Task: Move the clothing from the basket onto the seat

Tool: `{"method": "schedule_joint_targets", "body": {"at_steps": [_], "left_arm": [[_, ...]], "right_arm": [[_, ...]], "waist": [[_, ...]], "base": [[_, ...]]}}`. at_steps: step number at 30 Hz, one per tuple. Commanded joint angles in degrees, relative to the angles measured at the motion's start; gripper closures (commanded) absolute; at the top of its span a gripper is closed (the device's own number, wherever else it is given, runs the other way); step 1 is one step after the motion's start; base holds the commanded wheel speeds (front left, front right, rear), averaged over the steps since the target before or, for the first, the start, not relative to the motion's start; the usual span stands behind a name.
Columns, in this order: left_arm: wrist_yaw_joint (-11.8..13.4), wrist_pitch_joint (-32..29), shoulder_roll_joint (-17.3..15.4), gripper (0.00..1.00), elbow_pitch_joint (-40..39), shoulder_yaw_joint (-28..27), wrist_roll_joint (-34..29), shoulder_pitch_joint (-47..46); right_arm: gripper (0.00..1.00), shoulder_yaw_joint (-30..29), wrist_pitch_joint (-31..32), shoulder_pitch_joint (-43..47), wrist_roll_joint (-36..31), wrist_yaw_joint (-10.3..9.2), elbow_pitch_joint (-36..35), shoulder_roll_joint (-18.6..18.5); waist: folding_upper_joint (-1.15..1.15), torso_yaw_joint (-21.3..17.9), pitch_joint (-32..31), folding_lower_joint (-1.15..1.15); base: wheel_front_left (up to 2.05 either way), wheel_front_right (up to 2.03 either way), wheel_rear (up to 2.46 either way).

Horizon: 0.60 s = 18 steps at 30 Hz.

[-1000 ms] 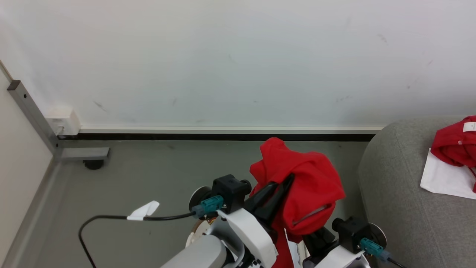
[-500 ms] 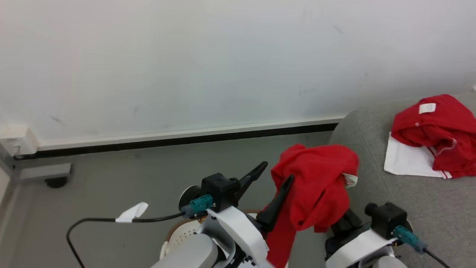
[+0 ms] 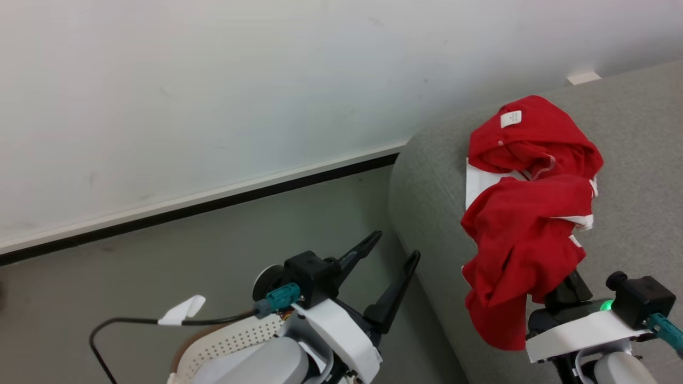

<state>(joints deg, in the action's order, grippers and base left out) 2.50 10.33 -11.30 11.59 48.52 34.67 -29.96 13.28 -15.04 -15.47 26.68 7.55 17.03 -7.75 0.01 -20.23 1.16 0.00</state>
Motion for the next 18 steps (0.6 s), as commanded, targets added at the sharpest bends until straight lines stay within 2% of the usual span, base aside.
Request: {"method": "schedule_joint_targets", "body": {"at_steps": [1,10,18], "left_arm": [[-0.16,0.51,-0.51,0.0,-0.14,-0.05,-0.76,-0.07],[-0.38,1.34,-0.92,0.0,0.58,1.04,-2.2,-1.09],[-0.93,2.41,-0.44,0.0,1.54,1.93,-3.23,-1.75]], "right_arm": [[1.0,-0.43,-0.2,0.53,-0.59,-0.13,-0.37,-0.12],[1.0,-3.43,-0.2,1.88,-1.45,-0.13,-2.54,0.87],[1.0,-4.62,-0.2,1.91,-1.66,-0.13,-3.23,1.02]], "waist": [[-0.01,-2.26,1.32,0.0],[-0.01,-7.3,2.73,0.0],[-0.01,-8.05,3.12,0.0]], "base": [[0.0,0.0,0.0],[0.0,0.0,0.0],[0.0,0.0,0.0]]}}
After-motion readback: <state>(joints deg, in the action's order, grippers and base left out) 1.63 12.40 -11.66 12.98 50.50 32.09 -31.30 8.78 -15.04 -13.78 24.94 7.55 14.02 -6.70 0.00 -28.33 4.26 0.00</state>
